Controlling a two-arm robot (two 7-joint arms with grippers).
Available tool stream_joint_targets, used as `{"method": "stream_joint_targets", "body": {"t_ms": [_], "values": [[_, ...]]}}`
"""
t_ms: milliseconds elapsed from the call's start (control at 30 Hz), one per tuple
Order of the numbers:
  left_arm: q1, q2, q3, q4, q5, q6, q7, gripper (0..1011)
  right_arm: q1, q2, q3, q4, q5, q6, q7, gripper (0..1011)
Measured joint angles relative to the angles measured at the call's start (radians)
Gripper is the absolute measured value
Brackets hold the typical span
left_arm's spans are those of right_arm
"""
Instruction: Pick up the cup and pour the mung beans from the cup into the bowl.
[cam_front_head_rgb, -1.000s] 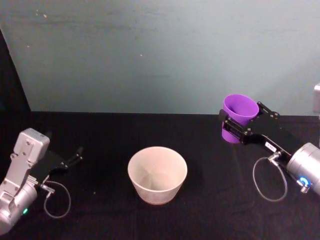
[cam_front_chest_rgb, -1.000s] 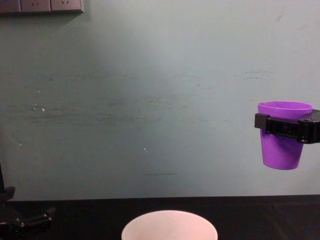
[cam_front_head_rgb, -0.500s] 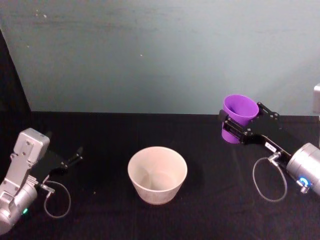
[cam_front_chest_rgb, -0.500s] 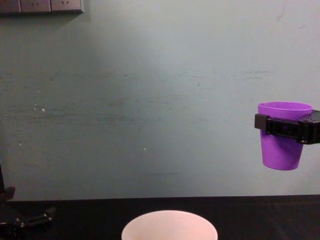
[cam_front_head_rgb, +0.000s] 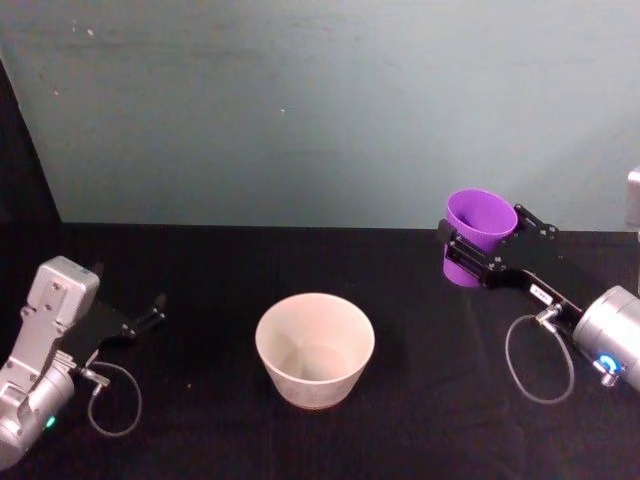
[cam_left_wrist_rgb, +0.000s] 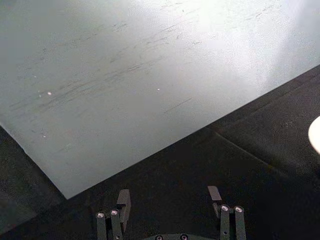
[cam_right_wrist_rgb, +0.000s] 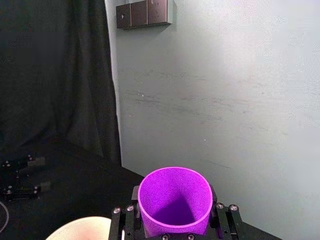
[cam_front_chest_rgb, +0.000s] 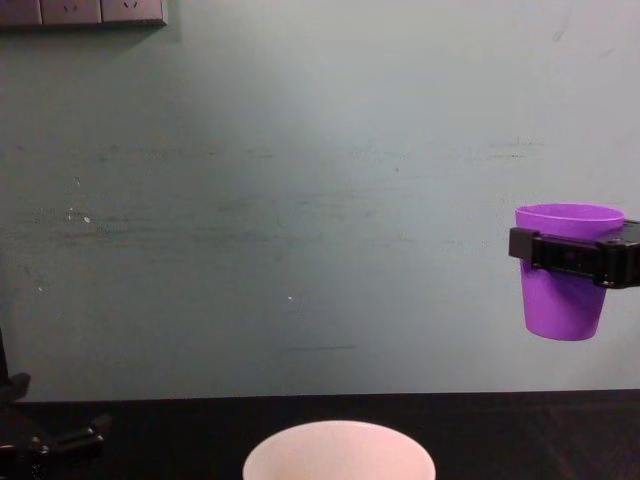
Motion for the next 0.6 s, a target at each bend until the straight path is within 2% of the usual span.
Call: {"method": "stream_joint_targets", "body": {"t_ms": [600], "values": [[0.0, 0.0, 0.0, 0.0, 0.0, 0.0, 0.0, 1000, 0.0, 0.0, 0.0, 0.0, 0.0, 0.0, 0.0, 736]]}}
